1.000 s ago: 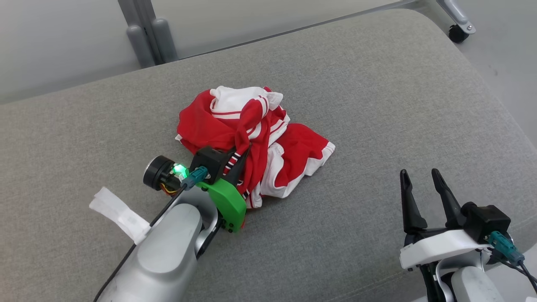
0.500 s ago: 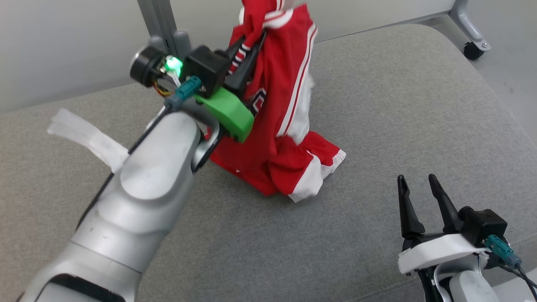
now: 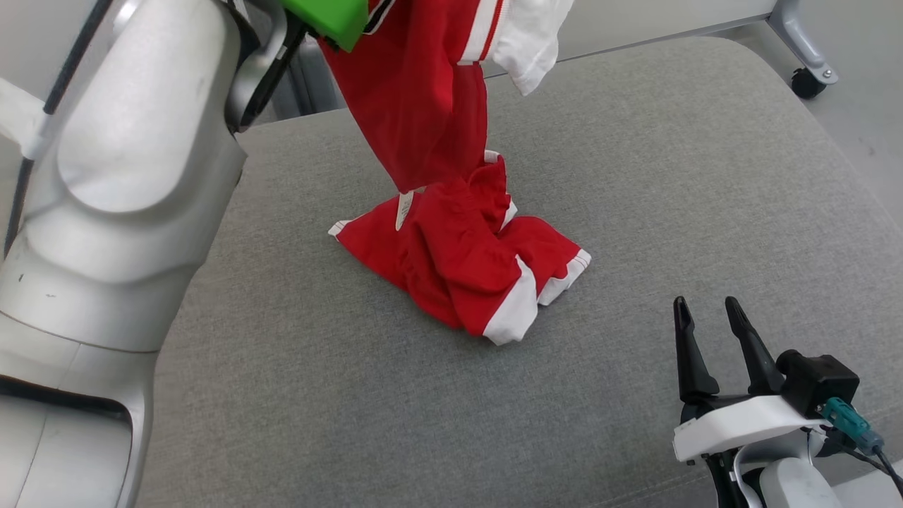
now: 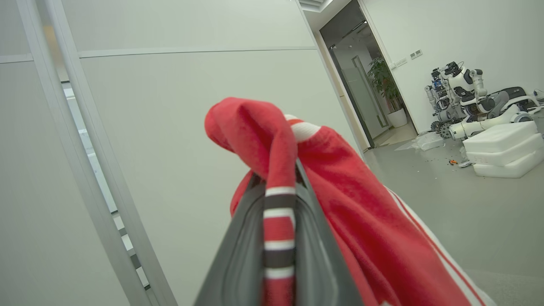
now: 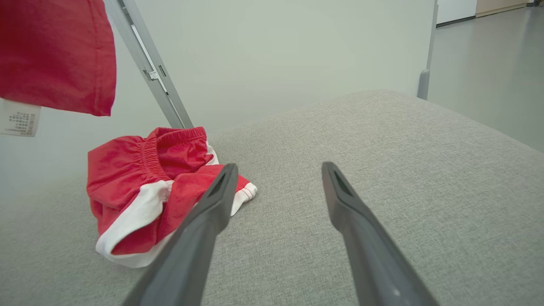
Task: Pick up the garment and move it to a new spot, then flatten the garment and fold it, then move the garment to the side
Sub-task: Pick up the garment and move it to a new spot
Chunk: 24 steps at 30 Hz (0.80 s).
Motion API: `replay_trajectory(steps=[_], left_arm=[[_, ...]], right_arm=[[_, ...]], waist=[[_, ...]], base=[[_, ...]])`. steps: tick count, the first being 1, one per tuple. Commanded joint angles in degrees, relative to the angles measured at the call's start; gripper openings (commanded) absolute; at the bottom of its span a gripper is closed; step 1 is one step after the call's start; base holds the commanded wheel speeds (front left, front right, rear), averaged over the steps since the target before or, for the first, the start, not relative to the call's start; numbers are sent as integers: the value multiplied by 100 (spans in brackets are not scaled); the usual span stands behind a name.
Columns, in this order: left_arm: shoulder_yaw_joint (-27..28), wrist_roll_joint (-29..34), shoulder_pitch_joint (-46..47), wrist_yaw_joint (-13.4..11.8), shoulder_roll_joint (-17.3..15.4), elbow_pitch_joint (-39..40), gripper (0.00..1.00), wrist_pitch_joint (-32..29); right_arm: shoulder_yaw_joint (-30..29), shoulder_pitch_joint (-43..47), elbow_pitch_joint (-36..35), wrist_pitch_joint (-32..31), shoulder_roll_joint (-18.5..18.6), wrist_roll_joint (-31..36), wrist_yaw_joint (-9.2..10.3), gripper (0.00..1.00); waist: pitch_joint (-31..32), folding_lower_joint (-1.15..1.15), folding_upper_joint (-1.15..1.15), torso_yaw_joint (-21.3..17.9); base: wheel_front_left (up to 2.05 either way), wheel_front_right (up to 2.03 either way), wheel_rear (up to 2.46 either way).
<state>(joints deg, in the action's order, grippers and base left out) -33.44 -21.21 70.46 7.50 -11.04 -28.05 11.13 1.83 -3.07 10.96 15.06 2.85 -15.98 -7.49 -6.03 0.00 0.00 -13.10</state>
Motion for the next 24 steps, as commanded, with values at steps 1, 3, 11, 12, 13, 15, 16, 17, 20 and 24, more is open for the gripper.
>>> replay_trajectory(steps=[1,3,11,12,13,15,16,17,20,24], left_arm=[[35,-42,30,-10,-75,6,0,-25],[66,-56,-35,-46,-159,20,0,-18],[139,-114,-184,-95,-431,25,0,3],[158,-114,-205,-103,-485,22,0,6],[161,-123,-236,-108,-525,20,0,9],[177,-135,-313,-117,-614,19,0,14],[198,-138,-355,-137,-676,20,0,17],[216,-158,-396,-147,-725,28,0,20],[281,-201,-519,-188,-874,34,0,22],[343,-245,-662,-239,-1011,33,0,57]], right_arm=[[-11,-15,-1,17,7,-22,1,100],[-21,-26,-12,17,7,1,1,100],[-9,-89,-94,18,7,99,0,100],[22,-97,-99,17,6,109,1,100],[8,-96,-114,17,7,112,1,100],[12,-113,-138,18,10,136,1,100],[39,-134,-139,17,9,156,1,100],[22,-144,-158,17,8,178,0,100],[65,-187,-210,17,8,231,1,100],[98,-222,-278,17,9,335,1,100]], waist=[[-20,0,0,59],[-39,0,0,141],[-129,0,0,653],[-141,0,0,718],[-156,0,0,829],[-181,0,0,1026],[-190,0,0,1102],[-206,0,0,1230],[-254,0,0,1527],[-317,0,0,1960]], base=[[0,0,0],[0,0,0],[0,0,0],[0,0,0],[0,0,0],[0,0,0],[0,0,0],[0,0,0],[0,0,0],[0,0,0]])
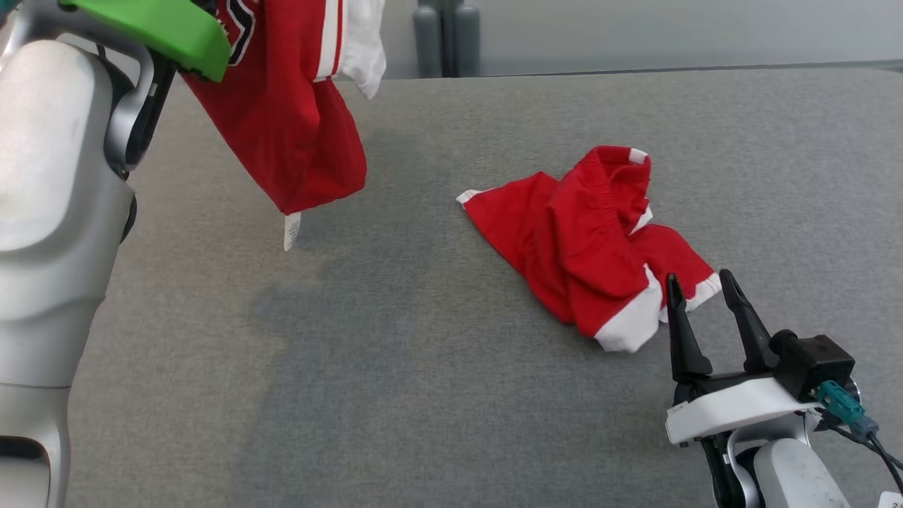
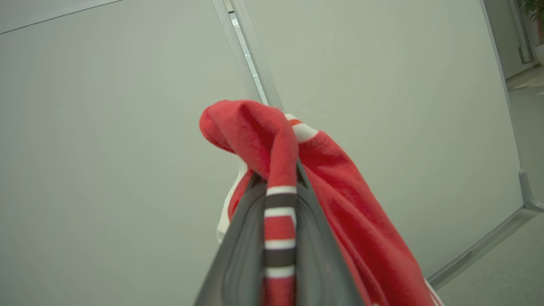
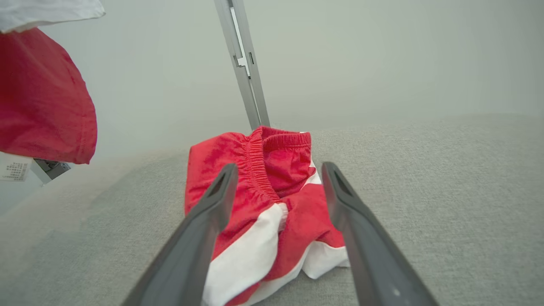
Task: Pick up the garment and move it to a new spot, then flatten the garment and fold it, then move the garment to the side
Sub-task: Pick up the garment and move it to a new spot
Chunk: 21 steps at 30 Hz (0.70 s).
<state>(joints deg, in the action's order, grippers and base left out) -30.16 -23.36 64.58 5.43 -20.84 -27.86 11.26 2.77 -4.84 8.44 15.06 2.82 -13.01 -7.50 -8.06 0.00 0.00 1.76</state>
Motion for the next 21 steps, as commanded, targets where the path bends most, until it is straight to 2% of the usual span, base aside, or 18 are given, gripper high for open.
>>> replay_trajectory(steps=[1,10,21], left_arm=[[28,-26,-105,-38,-56,9,0,52],[189,-196,-360,-156,-256,-132,0,120],[438,-350,-455,-246,-529,-344,0,253]], right_arm=[[-6,-51,-43,17,13,58,2,100],[196,-168,-112,17,14,177,2,100],[443,-202,-112,17,48,239,2,100]], waist=[[-134,0,0,597],[-285,0,0,1433],[-457,0,0,1970]], base=[[0,0,0],[0,0,0],[0,0,0]])
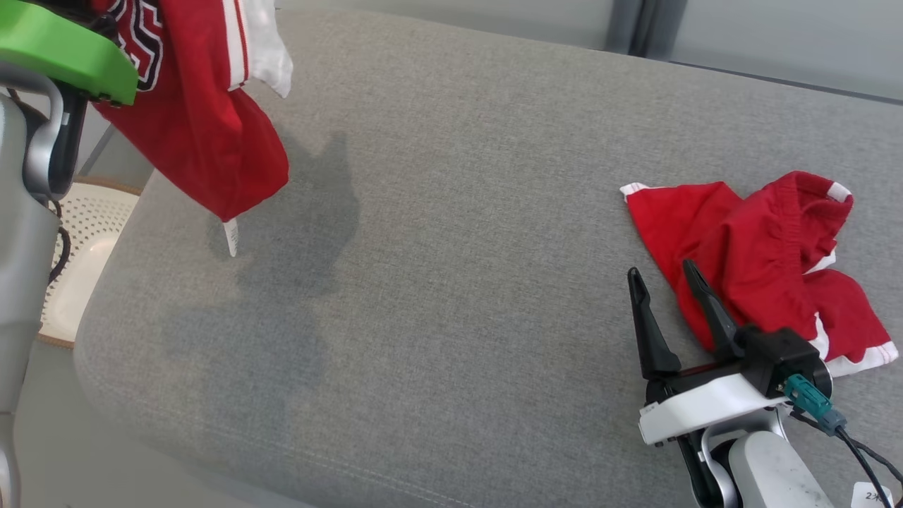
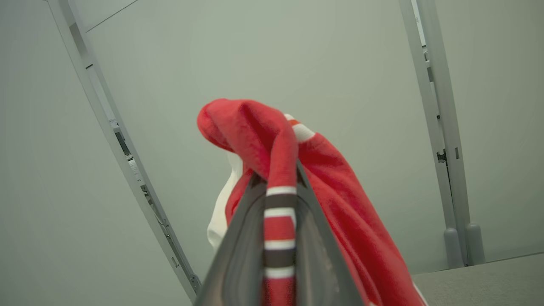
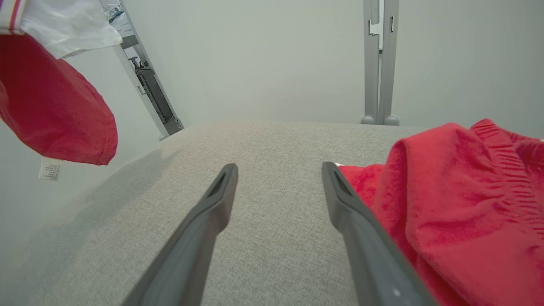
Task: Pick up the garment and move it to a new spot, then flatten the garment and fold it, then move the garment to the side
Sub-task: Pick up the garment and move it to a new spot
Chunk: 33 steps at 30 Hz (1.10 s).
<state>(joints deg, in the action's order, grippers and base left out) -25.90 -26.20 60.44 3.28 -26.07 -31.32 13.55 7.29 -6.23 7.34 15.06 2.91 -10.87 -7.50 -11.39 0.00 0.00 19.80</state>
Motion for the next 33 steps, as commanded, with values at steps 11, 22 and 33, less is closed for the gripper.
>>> replay_trajectory(steps=[11,22,33], left_arm=[[139,-54,260,45,-253,-328,0,117],[411,-274,-204,112,-20,-1342,0,168],[759,-448,-682,270,242,-2477,0,166]], right_arm=[[118,-171,-147,-33,207,50,2,100],[248,-220,-641,-234,314,145,2,100],[331,-265,-906,-306,333,181,2,100]], waist=[[-380,0,0,-30],[-695,0,0,-617],[-1018,0,0,-1126]], base=[[0,0,0],[0,0,0],[0,0,0]])
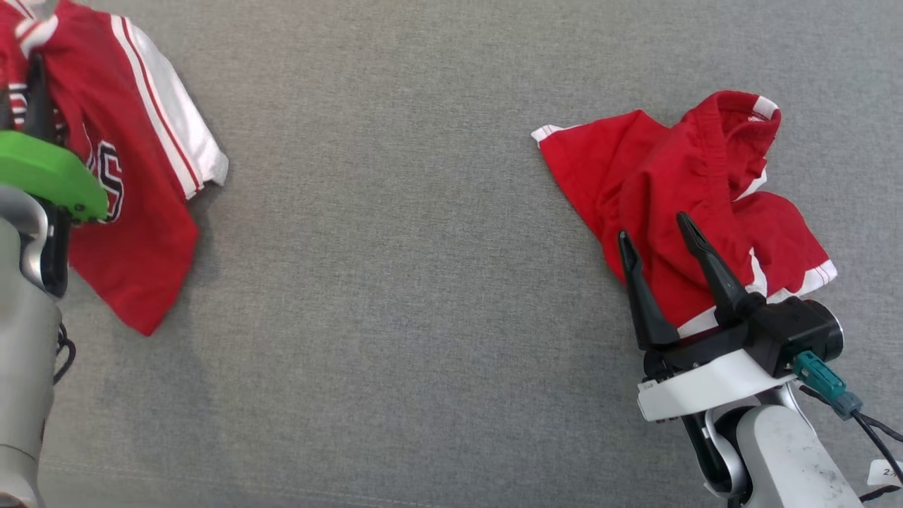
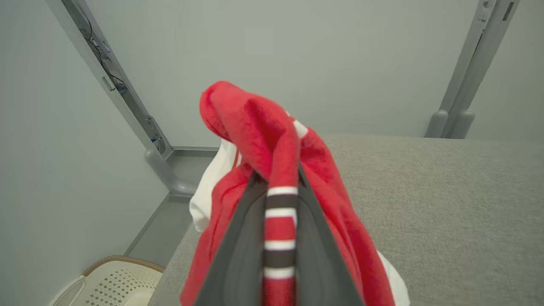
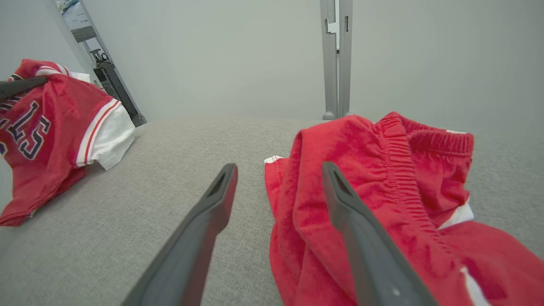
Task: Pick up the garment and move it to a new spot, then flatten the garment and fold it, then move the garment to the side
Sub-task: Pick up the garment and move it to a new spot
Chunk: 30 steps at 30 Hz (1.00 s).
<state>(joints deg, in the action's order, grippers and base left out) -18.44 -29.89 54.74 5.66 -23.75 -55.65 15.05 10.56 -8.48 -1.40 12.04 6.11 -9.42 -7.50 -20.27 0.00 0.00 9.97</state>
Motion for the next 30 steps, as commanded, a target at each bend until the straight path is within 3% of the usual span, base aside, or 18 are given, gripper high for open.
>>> replay_trajectory(steps=[1,2,3,4,10,18,30], left_arm=[[9,-74,-102,41,28,-161,0,18],[21,-74,-82,56,48,-226,13,18],[37,-70,-78,75,75,-299,45,18],[32,-40,-78,81,93,-339,100,18],[202,118,-15,27,24,-179,100,18],[654,549,31,-69,-129,750,100,11],[951,1071,-563,37,248,1955,100,11]], right_arm=[[12,-47,-35,0,13,37,1,100],[12,-50,-39,6,10,40,2,100],[10,-53,-45,13,7,42,2,100],[8,-58,-49,18,5,44,2,100],[-6,-78,1,44,-37,54,2,100],[-40,-85,128,147,-102,-7,2,100],[-237,41,379,288,-226,-57,2,100]], waist=[[-149,0,0,-169],[-162,0,0,-182],[-177,0,0,-193],[-187,0,0,-198],[-146,0,0,-190],[176,0,0,-248],[809,0,0,-873]], base=[[0,0,0],[0,0,0],[0,0,0],[0,0,0],[0,0,0],[0,0,0],[0,0,0]])
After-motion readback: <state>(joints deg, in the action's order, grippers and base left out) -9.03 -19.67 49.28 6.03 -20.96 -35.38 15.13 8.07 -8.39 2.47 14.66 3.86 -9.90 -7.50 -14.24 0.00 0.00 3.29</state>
